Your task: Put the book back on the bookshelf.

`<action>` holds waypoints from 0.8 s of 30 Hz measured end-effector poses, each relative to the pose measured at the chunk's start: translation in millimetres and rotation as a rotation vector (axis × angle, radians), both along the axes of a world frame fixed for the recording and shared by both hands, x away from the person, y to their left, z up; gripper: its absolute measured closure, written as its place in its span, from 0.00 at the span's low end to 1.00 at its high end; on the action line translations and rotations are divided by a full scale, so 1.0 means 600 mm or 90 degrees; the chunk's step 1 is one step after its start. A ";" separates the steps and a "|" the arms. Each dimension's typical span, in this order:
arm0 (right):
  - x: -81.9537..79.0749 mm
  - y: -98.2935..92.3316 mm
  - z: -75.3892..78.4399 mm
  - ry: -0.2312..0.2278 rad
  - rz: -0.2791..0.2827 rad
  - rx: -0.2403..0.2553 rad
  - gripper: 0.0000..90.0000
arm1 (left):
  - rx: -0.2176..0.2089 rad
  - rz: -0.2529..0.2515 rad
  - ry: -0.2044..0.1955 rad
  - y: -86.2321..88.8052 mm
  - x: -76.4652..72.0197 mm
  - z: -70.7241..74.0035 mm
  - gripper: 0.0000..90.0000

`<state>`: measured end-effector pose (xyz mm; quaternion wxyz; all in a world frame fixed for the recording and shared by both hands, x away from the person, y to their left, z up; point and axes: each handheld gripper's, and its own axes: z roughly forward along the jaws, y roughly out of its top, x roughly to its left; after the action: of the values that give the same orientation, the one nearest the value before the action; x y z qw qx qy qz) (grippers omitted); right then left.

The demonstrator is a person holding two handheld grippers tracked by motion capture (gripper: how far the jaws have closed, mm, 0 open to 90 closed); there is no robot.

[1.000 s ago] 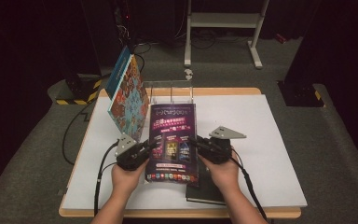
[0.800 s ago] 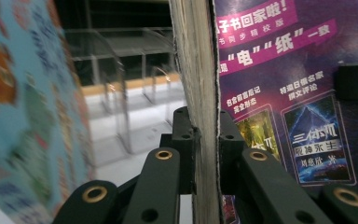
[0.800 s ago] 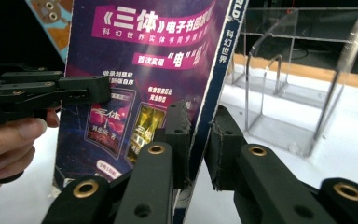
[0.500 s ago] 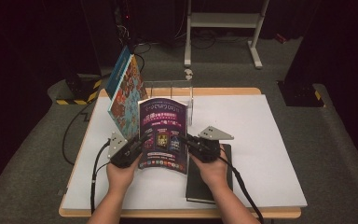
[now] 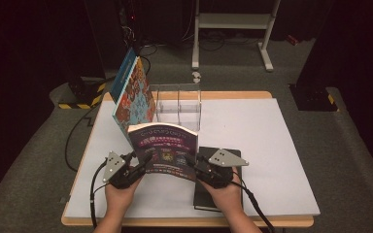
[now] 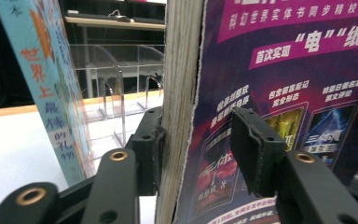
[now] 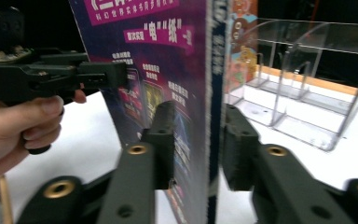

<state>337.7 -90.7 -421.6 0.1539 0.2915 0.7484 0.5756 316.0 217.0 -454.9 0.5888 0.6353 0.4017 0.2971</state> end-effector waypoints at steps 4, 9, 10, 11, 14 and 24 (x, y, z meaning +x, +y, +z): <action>0.011 0.006 0.018 -0.010 0.021 0.009 0.65 | -0.008 -0.007 -0.001 0.003 -0.001 -0.004 0.58; 0.025 0.009 0.032 -0.008 0.032 0.010 0.72 | -0.008 -0.011 0.001 0.005 -0.001 -0.006 0.56; 0.026 0.009 0.031 -0.007 0.035 0.008 0.74 | -0.007 -0.013 0.002 0.005 -0.001 -0.006 0.55; 0.029 0.010 0.029 -0.007 0.039 0.003 0.74 | -0.009 -0.014 0.004 0.006 -0.001 -0.007 0.55; 0.032 0.013 0.027 -0.008 0.050 0.002 0.82 | -0.018 -0.014 0.018 0.006 0.002 -0.009 0.54; 0.044 0.021 0.024 -0.043 -0.013 0.010 0.93 | -0.017 -0.003 0.023 0.014 0.001 -0.010 0.54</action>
<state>364.1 -78.2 -407.1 0.1826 0.2806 0.7354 0.5892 316.9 225.3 -461.0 0.5908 0.6336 0.4144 0.2787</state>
